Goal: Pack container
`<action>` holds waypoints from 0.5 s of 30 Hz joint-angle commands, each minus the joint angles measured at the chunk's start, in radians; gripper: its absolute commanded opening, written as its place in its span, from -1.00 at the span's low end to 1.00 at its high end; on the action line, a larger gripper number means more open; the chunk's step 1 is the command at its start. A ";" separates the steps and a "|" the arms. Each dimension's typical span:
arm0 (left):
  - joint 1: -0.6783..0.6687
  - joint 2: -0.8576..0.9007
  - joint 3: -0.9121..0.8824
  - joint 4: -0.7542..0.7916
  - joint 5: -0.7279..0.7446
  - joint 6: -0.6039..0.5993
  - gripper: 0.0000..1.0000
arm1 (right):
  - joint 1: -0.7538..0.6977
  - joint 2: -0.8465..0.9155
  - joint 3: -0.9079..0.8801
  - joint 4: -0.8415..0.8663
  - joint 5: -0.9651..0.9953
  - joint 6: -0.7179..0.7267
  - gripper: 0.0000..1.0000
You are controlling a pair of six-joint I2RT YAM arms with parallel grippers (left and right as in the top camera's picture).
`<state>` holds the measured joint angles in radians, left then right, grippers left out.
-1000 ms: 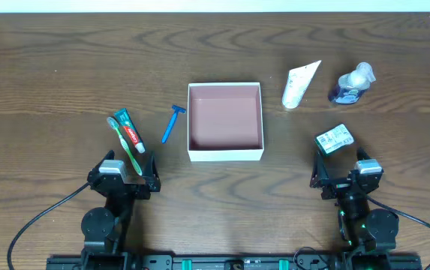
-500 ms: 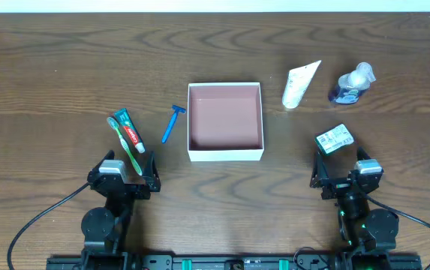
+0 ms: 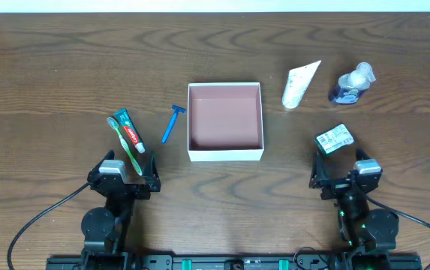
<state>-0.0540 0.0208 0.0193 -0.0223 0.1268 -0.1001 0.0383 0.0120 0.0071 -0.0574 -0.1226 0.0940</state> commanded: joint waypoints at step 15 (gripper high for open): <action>0.003 0.003 -0.015 -0.037 0.012 0.006 0.96 | -0.005 0.482 0.725 -0.422 -0.141 -0.077 0.99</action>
<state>-0.0540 0.0223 0.0193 -0.0227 0.1265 -0.1001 0.0368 0.3527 0.5686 -0.4068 -0.2352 0.0486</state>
